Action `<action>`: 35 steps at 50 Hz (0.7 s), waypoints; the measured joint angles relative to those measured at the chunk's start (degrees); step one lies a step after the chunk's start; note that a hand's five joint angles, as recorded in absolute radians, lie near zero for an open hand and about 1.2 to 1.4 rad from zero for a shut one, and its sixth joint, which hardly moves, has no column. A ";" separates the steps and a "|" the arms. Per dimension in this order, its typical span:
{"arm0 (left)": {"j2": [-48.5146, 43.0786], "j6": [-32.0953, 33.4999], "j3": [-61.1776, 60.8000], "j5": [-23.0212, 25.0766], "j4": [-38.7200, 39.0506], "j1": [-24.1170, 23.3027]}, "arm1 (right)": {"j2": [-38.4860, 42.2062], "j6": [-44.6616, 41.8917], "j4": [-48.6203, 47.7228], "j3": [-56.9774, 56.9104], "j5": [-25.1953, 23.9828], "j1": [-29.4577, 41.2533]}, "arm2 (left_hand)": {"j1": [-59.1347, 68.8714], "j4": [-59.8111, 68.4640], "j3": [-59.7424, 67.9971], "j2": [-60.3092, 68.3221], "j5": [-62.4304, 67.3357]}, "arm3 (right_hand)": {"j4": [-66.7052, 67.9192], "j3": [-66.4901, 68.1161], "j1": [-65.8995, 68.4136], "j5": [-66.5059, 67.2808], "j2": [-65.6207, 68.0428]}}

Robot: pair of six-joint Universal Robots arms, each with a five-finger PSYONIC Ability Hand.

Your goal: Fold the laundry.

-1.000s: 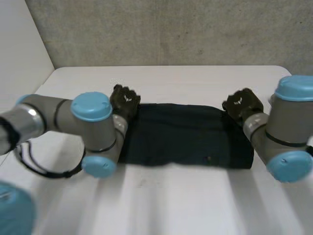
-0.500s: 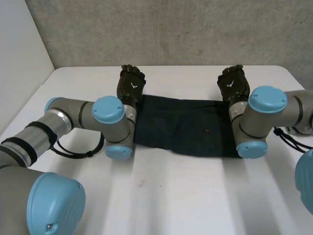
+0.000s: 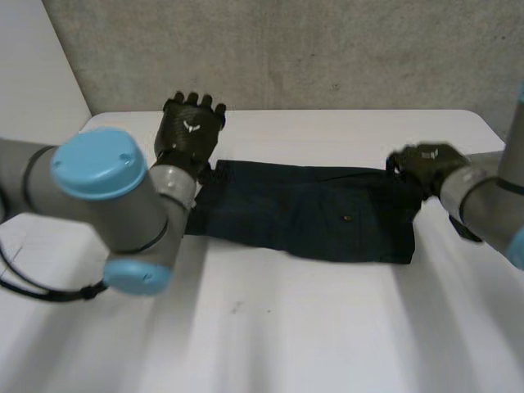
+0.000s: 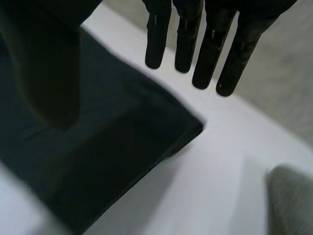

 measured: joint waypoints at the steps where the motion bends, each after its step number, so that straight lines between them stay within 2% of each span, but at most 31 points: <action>1: 2.29 -1.14 -3.60 1.01 -0.02 0.02 | -0.96 0.21 0.28 2.89 -1.24 -0.76 | 0.00 0.00 0.00 0.00 0.00 | 2.64 2.81 2.18 2.50 3.03; 6: 6.99 -3.49 -12.31 2.42 -0.06 0.08 | -2.76 0.19 -2.98 10.97 -3.87 -2.32 | 0.00 0.00 0.00 0.00 0.00 | 3.87 3.95 3.09 3.64 4.32; 15: 8.98 -5.97 -19.56 2.19 -0.07 0.19 | -3.06 -0.61 -19.29 22.75 -5.71 -3.24 | 0.00 0.00 0.00 0.00 0.00 | 0.74 0.81 1.30 1.44 1.44; 22: 8.76 -7.53 -21.03 1.93 -0.05 0.97 | -0.09 -1.01 -26.00 23.97 -5.65 -3.18 | 0.00 0.00 0.00 0.00 0.00 | 0.74 0.81 1.30 1.35 1.44; 30: 8.48 -7.97 -21.32 1.91 -0.01 1.55 | 3.53 -2.38 -28.29 23.04 -5.47 -3.17 | 0.00 0.00 0.00 0.00 0.00 | 4.24 4.45 3.59 4.66 4.67; 31: 8.42 -7.96 -21.31 1.91 0.00 1.65 | 4.16 -2.98 -28.79 22.90 -5.46 -3.20 | 0.00 0.00 0.00 0.00 0.00 | 10.74 10.86 8.84 10.48 11.91; 32: 8.41 -7.95 -21.30 1.91 0.00 1.68 | 4.31 -3.17 -28.93 22.87 -5.45 -3.21 | 0.00 0.00 0.00 0.00 0.00 | 11.87 11.98 9.70 11.52 13.13; 33: 8.39 -7.94 -21.29 1.91 0.00 1.72 | 4.57 -3.60 -29.19 22.82 -5.39 -3.29 | 0.00 0.00 0.00 0.00 0.00 | 25.66 26.63 18.78 24.27 27.20; 35: 8.40 -7.93 -21.28 1.89 0.00 1.76 | 4.70 -4.08 -29.43 22.79 -5.25 -3.55 | 0.00 0.00 0.00 0.00 0.00 | 34.79 34.48 24.15 33.29 35.84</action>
